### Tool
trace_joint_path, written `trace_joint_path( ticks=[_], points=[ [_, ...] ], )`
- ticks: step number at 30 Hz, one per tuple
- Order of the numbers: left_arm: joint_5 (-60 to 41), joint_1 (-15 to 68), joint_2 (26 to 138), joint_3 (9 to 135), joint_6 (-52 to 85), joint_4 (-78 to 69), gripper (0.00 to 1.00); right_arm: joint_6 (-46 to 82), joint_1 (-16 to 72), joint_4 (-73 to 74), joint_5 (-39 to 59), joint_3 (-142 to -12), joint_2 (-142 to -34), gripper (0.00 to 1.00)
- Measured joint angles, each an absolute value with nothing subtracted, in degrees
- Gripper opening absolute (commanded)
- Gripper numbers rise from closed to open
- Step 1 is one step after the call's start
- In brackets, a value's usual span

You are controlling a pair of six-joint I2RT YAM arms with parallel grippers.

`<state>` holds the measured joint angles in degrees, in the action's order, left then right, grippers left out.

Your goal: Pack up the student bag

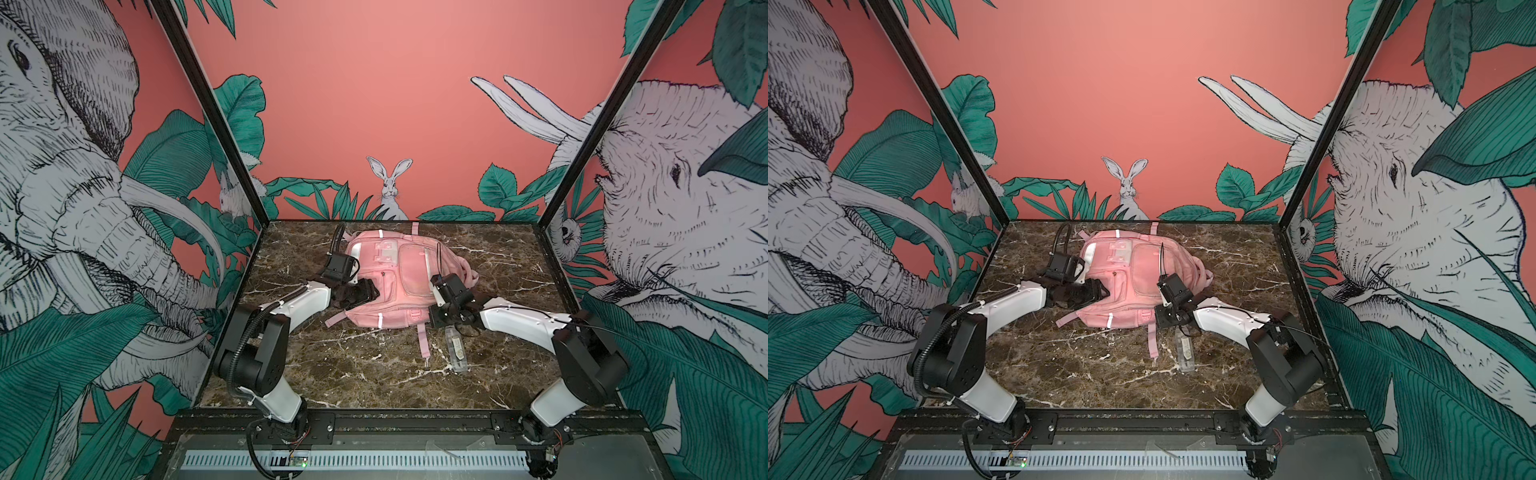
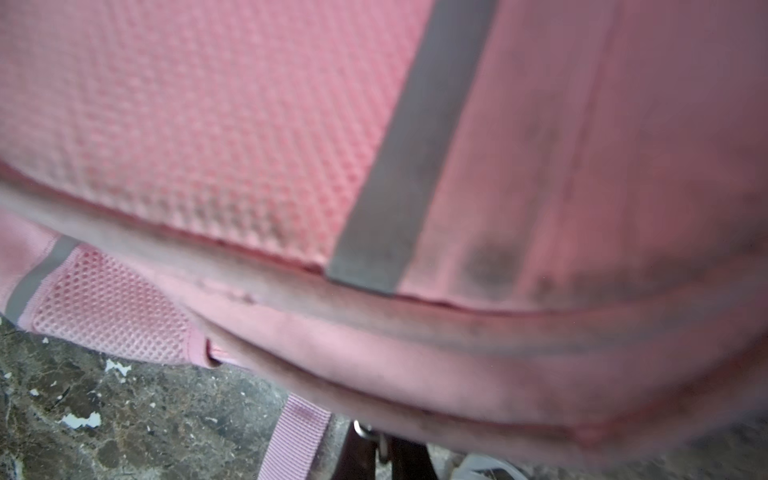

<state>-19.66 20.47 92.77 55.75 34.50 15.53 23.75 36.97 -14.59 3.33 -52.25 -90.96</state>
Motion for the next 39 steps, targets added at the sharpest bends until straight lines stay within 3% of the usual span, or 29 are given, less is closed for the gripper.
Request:
trace_joint_path(
  ticks=[39],
  points=[
    [-17.8,13.4,92.2,55.8,32.3,17.1,0.67,22.2,33.1,-16.4,3.4,-50.9,-88.2,0.0]
  ],
)
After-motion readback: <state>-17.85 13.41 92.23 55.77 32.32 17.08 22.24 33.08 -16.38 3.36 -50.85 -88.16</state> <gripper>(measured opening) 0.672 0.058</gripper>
